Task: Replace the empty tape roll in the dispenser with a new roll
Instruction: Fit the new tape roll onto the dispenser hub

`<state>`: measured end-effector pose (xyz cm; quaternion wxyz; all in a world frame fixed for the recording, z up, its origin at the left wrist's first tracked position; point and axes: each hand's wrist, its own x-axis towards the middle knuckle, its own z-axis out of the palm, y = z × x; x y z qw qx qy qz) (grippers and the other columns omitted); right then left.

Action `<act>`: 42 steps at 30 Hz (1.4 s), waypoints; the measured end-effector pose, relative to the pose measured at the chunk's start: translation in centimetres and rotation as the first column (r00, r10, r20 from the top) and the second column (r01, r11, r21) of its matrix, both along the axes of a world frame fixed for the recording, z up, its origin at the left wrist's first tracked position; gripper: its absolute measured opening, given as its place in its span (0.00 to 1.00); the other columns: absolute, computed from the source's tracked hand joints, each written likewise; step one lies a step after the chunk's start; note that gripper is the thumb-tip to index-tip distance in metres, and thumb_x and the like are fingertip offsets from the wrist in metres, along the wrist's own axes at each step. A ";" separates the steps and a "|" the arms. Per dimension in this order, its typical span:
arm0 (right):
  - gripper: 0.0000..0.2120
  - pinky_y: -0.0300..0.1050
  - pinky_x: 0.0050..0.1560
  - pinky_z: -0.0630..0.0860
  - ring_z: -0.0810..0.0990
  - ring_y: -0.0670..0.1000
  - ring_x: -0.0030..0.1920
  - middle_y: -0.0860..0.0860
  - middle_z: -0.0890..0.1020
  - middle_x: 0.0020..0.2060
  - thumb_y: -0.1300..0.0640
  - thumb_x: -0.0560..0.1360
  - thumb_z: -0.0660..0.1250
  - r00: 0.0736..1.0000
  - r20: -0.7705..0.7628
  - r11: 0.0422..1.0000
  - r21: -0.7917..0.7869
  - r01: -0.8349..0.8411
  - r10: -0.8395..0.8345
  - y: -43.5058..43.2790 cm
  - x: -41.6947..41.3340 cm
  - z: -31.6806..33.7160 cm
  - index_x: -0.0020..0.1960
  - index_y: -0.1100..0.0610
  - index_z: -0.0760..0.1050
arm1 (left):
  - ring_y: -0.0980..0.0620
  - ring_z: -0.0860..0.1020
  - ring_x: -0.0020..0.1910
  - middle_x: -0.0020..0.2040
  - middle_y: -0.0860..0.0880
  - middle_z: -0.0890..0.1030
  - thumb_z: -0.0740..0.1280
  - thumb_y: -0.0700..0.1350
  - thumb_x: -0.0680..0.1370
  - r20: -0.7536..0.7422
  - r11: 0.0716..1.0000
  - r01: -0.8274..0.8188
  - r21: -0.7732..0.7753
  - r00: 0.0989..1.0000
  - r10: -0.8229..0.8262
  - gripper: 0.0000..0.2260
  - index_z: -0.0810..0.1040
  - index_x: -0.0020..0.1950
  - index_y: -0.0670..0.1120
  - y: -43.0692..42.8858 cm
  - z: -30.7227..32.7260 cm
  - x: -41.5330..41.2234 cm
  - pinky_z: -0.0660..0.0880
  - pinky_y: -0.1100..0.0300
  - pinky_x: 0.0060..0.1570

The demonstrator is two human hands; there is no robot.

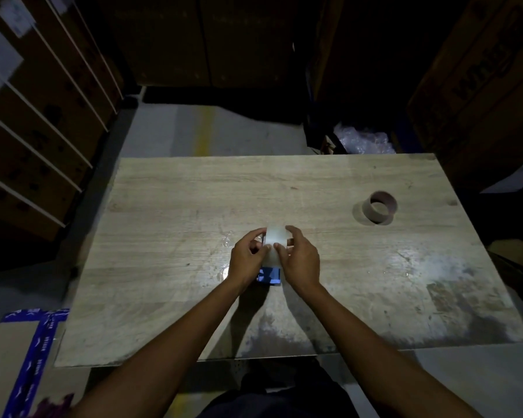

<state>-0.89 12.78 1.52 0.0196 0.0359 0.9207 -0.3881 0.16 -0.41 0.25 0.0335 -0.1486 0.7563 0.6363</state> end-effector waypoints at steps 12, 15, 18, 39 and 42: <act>0.18 0.53 0.51 0.81 0.77 0.58 0.63 0.58 0.76 0.68 0.51 0.80 0.65 0.918 -0.123 0.847 0.447 -0.288 0.377 1.8 1.0 -0.5 0.68 0.54 0.75 | 0.54 0.83 0.52 0.62 0.47 0.82 0.68 0.45 0.79 -0.150 0.859 0.176 -0.481 0.949 -0.278 0.19 0.74 0.71 0.48 -1.0 -0.6 0.6 0.80 0.63 0.49; 0.18 0.51 0.51 0.79 0.77 0.58 0.63 0.57 0.76 0.68 0.54 0.78 0.67 0.914 -0.085 0.816 0.489 -0.308 0.396 2.0 0.4 -0.2 0.68 0.54 0.76 | 0.47 0.84 0.51 0.58 0.43 0.84 0.65 0.48 0.81 -0.184 0.707 0.169 -0.687 0.901 -0.393 0.19 0.74 0.71 0.47 -1.4 -0.8 0.3 0.81 0.52 0.48; 0.15 0.52 0.47 0.79 0.79 0.59 0.60 0.58 0.79 0.65 0.55 0.77 0.68 0.912 -0.111 0.830 0.468 -0.302 0.395 1.8 -0.1 0.1 0.62 0.55 0.80 | 0.44 0.83 0.51 0.58 0.43 0.84 0.62 0.48 0.82 -0.125 0.549 0.188 -0.815 0.867 -0.482 0.19 0.72 0.72 0.46 -1.8 -0.9 -0.2 0.80 0.51 0.46; 0.11 0.53 0.44 0.84 0.83 0.62 0.55 0.62 0.82 0.58 0.60 0.64 0.80 0.849 -0.271 0.856 0.398 -0.331 0.454 2.4 1.8 -1.2 0.46 0.60 0.84 | 0.49 0.82 0.43 0.50 0.44 0.82 0.72 0.40 0.75 -0.270 0.618 0.128 -0.776 0.818 -0.508 0.07 0.80 0.52 0.43 -1.0 -1.7 2.4 0.81 0.58 0.37; 0.09 0.49 0.43 0.84 0.82 0.60 0.55 0.61 0.82 0.58 0.62 0.64 0.80 0.849 -0.275 0.855 0.408 -0.321 0.451 2.4 1.8 -1.6 0.43 0.59 0.84 | 0.50 0.81 0.41 0.47 0.45 0.82 0.73 0.39 0.74 -0.284 0.646 0.125 -0.753 0.824 -0.490 0.05 0.80 0.49 0.43 -0.9 -1.9 2.5 0.81 0.59 0.36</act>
